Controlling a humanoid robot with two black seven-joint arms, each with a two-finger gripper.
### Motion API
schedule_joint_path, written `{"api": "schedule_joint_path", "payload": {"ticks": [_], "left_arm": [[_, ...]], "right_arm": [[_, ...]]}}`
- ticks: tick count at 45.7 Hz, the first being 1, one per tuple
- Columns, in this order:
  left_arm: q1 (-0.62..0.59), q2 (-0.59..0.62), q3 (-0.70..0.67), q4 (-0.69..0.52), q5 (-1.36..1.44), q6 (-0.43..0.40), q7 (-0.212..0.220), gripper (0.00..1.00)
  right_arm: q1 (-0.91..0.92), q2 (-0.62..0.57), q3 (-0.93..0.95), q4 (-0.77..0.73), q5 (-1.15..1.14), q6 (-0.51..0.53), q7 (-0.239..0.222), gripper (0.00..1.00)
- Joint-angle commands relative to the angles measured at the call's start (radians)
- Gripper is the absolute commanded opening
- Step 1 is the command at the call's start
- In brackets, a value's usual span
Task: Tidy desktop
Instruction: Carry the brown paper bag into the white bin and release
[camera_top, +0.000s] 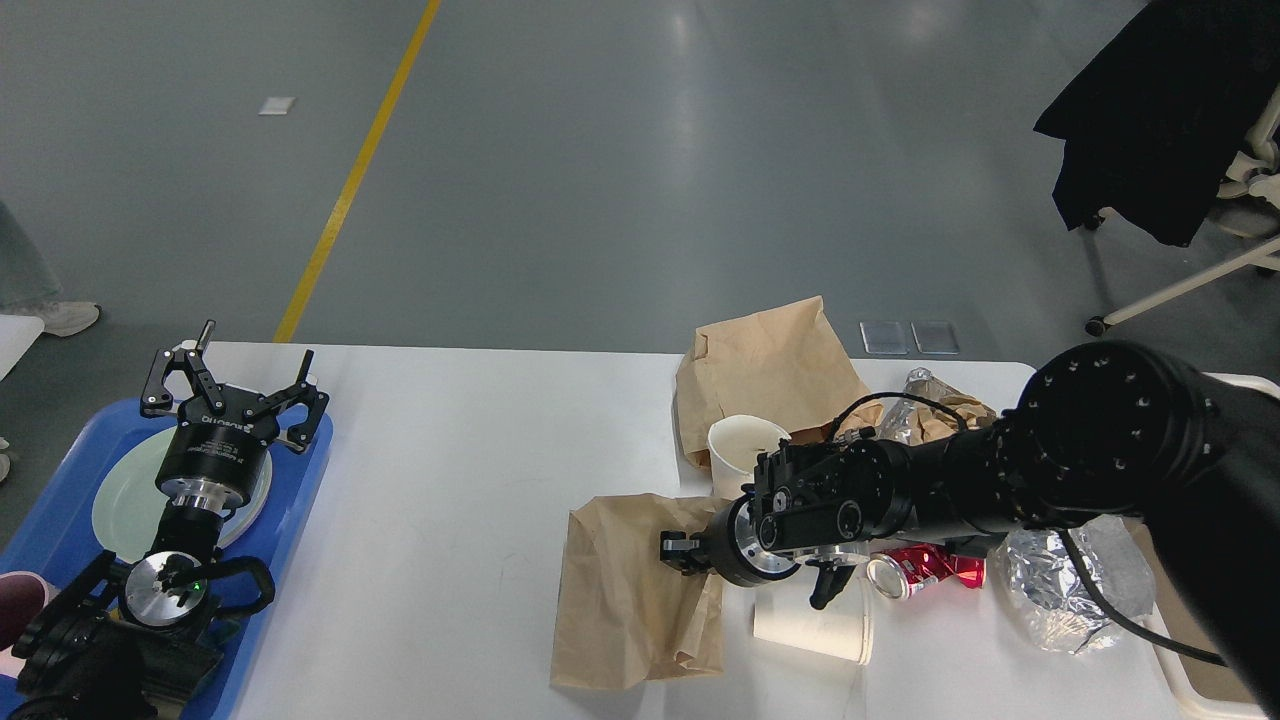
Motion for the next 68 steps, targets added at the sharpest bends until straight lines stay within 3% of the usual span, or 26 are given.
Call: {"api": "schedule_joint_path", "payload": {"ticks": [1,14,26,31,39,45,52,59,68], "left_arm": [[0.0,0.0,0.0,0.0,-0.001,0.0,0.0,0.96],[0.0,0.0,0.0,0.0,-0.001,0.0,0.0,0.96],[0.0,0.0,-0.002,0.0,0.001,0.0,0.0,0.96],[0.0,0.0,0.0,0.0,-0.001,0.0,0.0,0.96],[0.0,0.0,-0.002,0.0,-0.001,0.0,0.0,0.96],[0.0,0.0,-0.002,0.0,-0.001,0.0,-0.002,0.96],[0.002,0.0,-0.002,0.002,-0.001,0.0,-0.002,0.96],[0.002,0.0,-0.002,0.0,-0.001,0.0,-0.002,0.96],[0.002,0.0,-0.002,0.0,-0.001,0.0,-0.002,0.96]], "right_arm": [[0.128,-0.081,-0.006,0.115,0.011,0.101,0.002,0.0],[0.566,-0.213,-0.135,0.459,0.014,0.225,0.002,0.0],[0.996,-0.343,-0.302,0.579,0.012,0.601,0.007,0.0],[1.064,-0.348,-0.375,0.586,0.011,0.663,0.01,0.0],[1.07,-0.331,-0.495,0.586,0.015,0.64,0.019,0.0],[1.068,-0.319,-0.648,0.58,0.07,0.608,0.059,0.0],[0.981,-0.38,-0.871,0.514,0.107,0.453,0.08,0.0],[0.756,-0.553,-0.919,0.331,0.112,0.325,0.08,0.0],[0.35,-0.791,-0.732,-0.088,0.098,0.308,0.079,0.0]]}}
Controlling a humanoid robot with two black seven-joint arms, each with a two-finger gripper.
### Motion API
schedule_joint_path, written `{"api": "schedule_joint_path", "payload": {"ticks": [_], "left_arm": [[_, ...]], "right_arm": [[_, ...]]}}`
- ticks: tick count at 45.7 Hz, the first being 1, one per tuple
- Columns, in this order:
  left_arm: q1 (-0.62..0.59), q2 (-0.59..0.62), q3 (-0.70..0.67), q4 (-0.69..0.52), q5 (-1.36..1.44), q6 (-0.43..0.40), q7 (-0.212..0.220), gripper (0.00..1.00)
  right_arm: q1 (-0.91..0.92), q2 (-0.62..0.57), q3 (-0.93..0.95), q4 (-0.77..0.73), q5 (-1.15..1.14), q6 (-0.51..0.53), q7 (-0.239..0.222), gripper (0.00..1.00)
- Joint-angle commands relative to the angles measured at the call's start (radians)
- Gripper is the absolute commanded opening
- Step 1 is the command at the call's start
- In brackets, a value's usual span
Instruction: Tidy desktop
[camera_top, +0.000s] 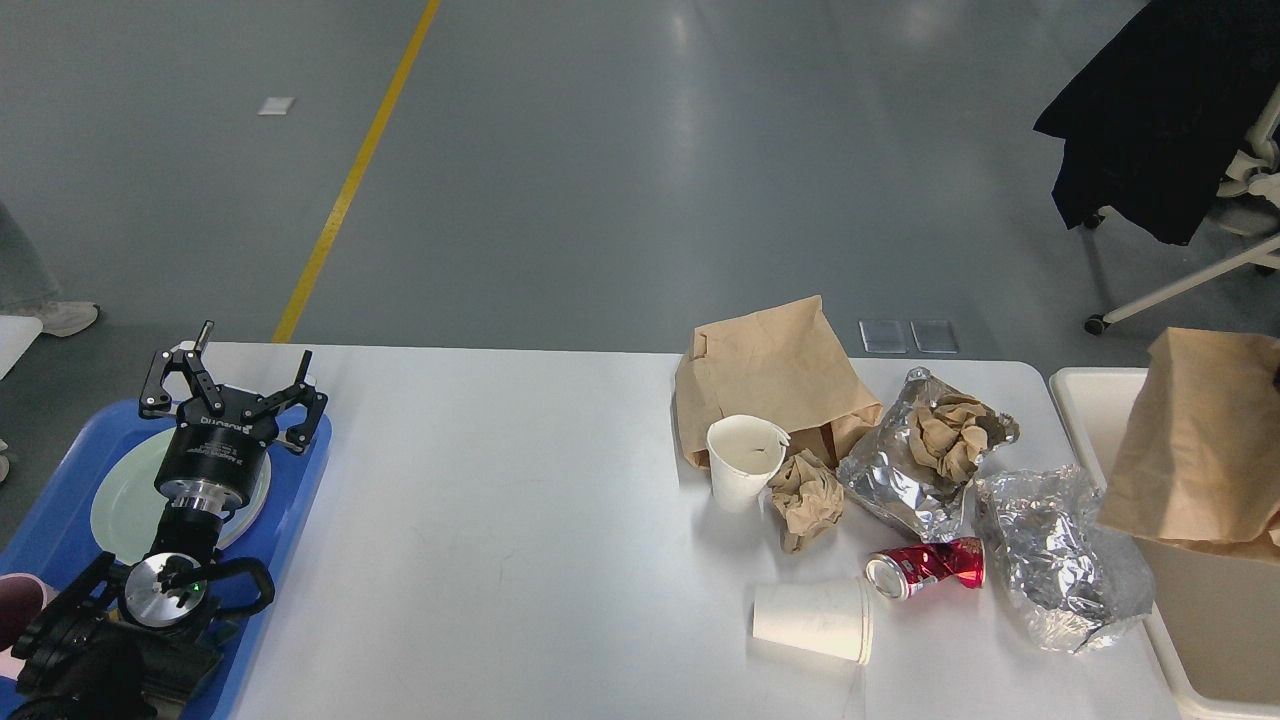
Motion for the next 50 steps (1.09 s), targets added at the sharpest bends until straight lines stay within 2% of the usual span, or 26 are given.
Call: {"api": "schedule_joint_path", "payload": {"ticks": [1,7,11,21,26,33,50], "left_arm": [[0.0,0.0,0.0,0.0,0.0,0.0,0.0,0.96],[0.0,0.0,0.0,0.0,0.0,0.0,0.0,0.96],[0.0,0.0,0.0,0.0,0.0,0.0,0.0,0.96],[0.0,0.0,0.0,0.0,0.0,0.0,0.0,0.96],[0.0,0.0,0.0,0.0,0.0,0.0,0.0,0.96],[0.0,0.0,0.0,0.0,0.0,0.0,0.0,0.96],[0.0,0.0,0.0,0.0,0.0,0.0,0.0,0.96]], "right_arm": [[-0.299,-0.117,0.153,-0.299,0.0,-0.013,-0.001,0.0],[-0.68,-0.175,0.409,-0.614,-0.002,-0.085,-0.007,0.0],[-0.912,-0.166,0.557,-0.784,-0.005,-0.154,-0.007,0.0],[-1.331,0.027,0.698,-1.146,0.006,-0.283,-0.015,0.0],[-1.423,0.103,0.733,-1.182,0.0,-0.325,-0.016,0.0],[-1.475,0.135,0.746,-1.185,0.001,-0.383,-0.024,0.0],[-1.504,0.181,0.758,-1.183,0.0,-0.391,-0.025,0.0]]}}
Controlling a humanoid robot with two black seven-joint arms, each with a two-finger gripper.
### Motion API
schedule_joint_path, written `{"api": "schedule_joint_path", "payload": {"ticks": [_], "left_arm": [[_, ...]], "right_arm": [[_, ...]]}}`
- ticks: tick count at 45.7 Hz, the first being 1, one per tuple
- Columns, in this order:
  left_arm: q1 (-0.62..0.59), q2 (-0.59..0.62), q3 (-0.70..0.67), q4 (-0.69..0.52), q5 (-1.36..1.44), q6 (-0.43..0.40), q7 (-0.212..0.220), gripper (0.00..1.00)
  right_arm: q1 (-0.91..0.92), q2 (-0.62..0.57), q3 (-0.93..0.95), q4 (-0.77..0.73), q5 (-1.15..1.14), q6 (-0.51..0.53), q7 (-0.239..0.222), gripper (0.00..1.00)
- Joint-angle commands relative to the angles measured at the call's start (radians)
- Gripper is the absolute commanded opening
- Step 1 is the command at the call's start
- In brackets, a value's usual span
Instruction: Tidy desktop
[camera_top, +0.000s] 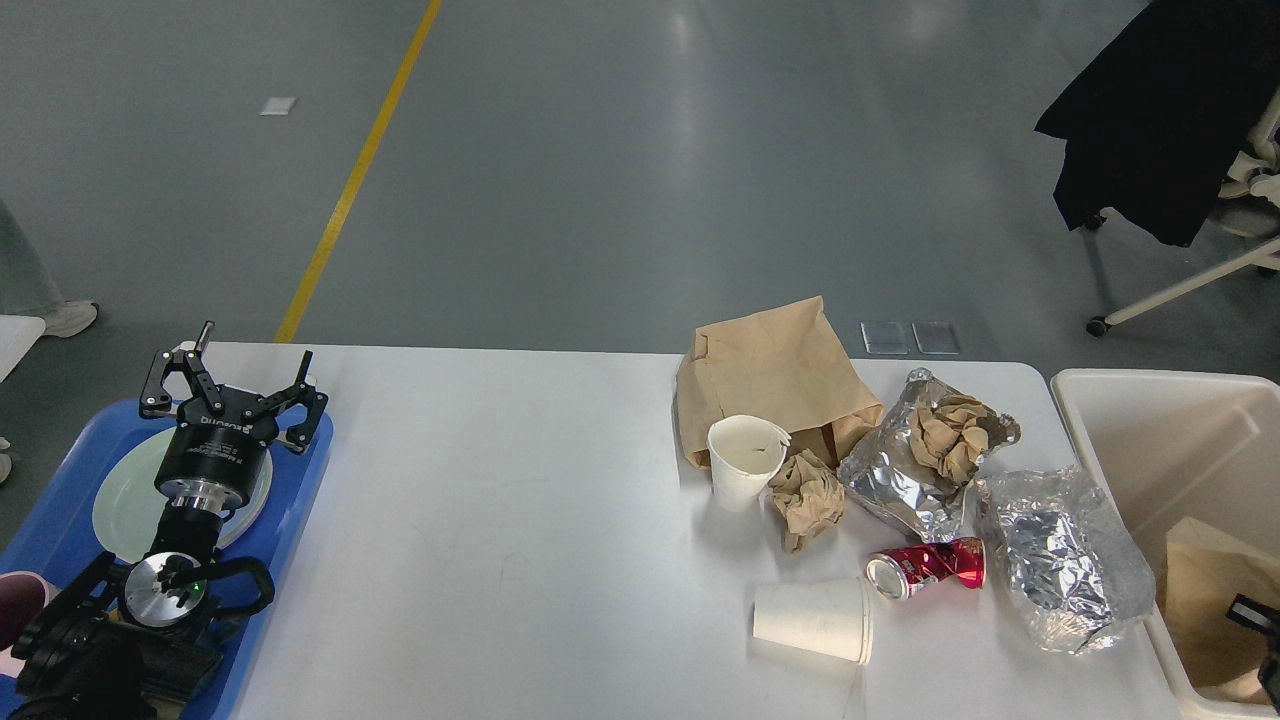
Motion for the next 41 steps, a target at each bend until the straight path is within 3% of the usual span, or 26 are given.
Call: {"api": "schedule_joint_path", "payload": {"ticks": [1,30,31,34,35,41], "left_arm": [[0.0,0.0,0.0,0.0,0.0,0.0,0.0,0.96],[0.0,0.0,0.0,0.0,0.0,0.0,0.0,0.96],[0.0,0.0,0.0,0.0,0.0,0.0,0.0,0.97],[0.0,0.0,0.0,0.0,0.0,0.0,0.0,0.96],[-0.002,0.0,0.0,0.0,0.0,0.0,0.0,0.96],[0.0,0.0,0.0,0.0,0.0,0.0,0.0,0.96]], "right_arm": [[-0.003,0.016,-0.001,0.001,-0.001,-0.001,0.0,0.0],[-0.012,0.041,0.002,0.002,-0.001,-0.012,0.003,0.0],[-0.012,0.039,0.002,0.002,-0.001,-0.021,0.003,0.07],[-0.012,0.039,0.001,0.002,-0.001,-0.065,0.004,0.58],[-0.012,0.041,0.001,0.002,-0.001,-0.084,0.006,0.7],[-0.012,0.042,0.001,0.007,-0.003,-0.142,0.009,0.99]]}}
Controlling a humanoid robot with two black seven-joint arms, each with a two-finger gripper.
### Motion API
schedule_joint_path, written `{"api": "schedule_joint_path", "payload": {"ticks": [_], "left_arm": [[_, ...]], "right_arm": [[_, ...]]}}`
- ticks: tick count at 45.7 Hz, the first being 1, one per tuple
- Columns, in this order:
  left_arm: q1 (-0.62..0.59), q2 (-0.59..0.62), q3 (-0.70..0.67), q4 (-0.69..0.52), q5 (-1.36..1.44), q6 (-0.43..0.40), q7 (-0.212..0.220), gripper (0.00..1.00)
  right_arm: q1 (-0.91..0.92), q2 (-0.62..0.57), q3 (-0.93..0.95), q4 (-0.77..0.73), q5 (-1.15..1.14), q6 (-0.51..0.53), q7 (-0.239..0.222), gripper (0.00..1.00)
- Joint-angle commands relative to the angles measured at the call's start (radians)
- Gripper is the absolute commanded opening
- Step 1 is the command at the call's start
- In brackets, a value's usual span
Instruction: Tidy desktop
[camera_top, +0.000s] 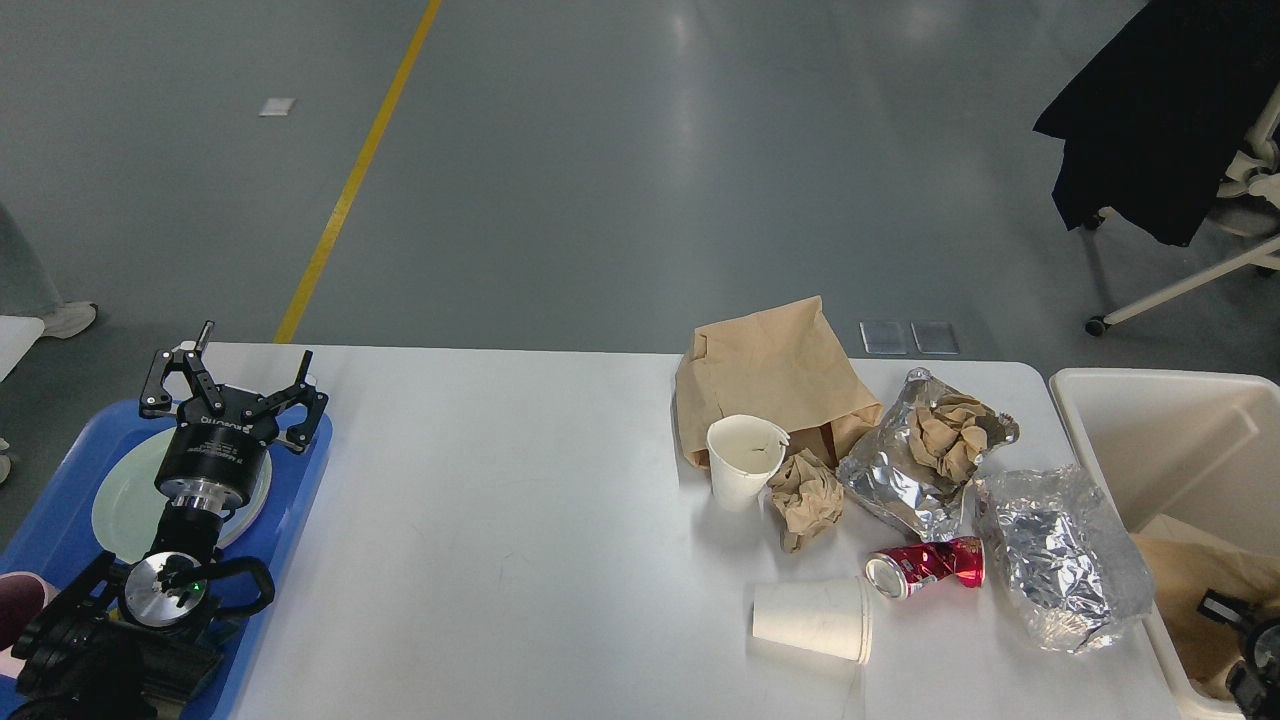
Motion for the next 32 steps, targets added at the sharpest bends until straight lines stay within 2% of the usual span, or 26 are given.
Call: {"api": "schedule_joint_path", "payload": {"ticks": [1,32], "left_arm": [[0.0,0.0,0.0,0.0,0.0,0.0,0.0,0.96],[0.0,0.0,0.0,0.0,0.0,0.0,0.0,0.97]], "right_arm": [[0.0,0.002,0.001,0.004,-0.001,-0.047,0.003,1.0],[0.002,-0.009,0.001,0.004,-0.001,-0.05,0.003,1.0]]}}
